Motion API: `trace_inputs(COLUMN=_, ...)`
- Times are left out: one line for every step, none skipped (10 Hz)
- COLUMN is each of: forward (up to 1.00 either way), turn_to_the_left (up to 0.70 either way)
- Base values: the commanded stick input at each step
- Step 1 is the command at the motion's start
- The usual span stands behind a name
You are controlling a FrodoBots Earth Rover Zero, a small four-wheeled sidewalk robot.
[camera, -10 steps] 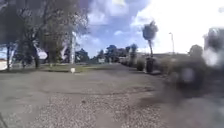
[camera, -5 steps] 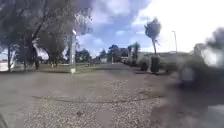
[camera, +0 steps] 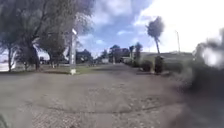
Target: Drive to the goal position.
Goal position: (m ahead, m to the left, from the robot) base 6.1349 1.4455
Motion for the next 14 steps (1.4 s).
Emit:
trace_inputs(forward=0.1, turn_to_the_left=0.0)
trace_inputs(forward=0.0, turn_to_the_left=0.0)
trace_inputs(forward=0.0, turn_to_the_left=0.0)
trace_inputs(forward=0.0, turn_to_the_left=0.0)
trace_inputs(forward=0.0, turn_to_the_left=0.0)
trace_inputs(forward=0.0, turn_to_the_left=0.0)
trace_inputs(forward=0.0, turn_to_the_left=0.0)
trace_inputs(forward=0.0, turn_to_the_left=0.0)
trace_inputs(forward=0.0, turn_to_the_left=0.0)
trace_inputs(forward=0.0, turn_to_the_left=0.0)
trace_inputs(forward=0.46, turn_to_the_left=0.0)
trace_inputs(forward=0.7, turn_to_the_left=0.0)
trace_inputs(forward=0.7, turn_to_the_left=0.0)
trace_inputs(forward=0.7, turn_to_the_left=0.0)
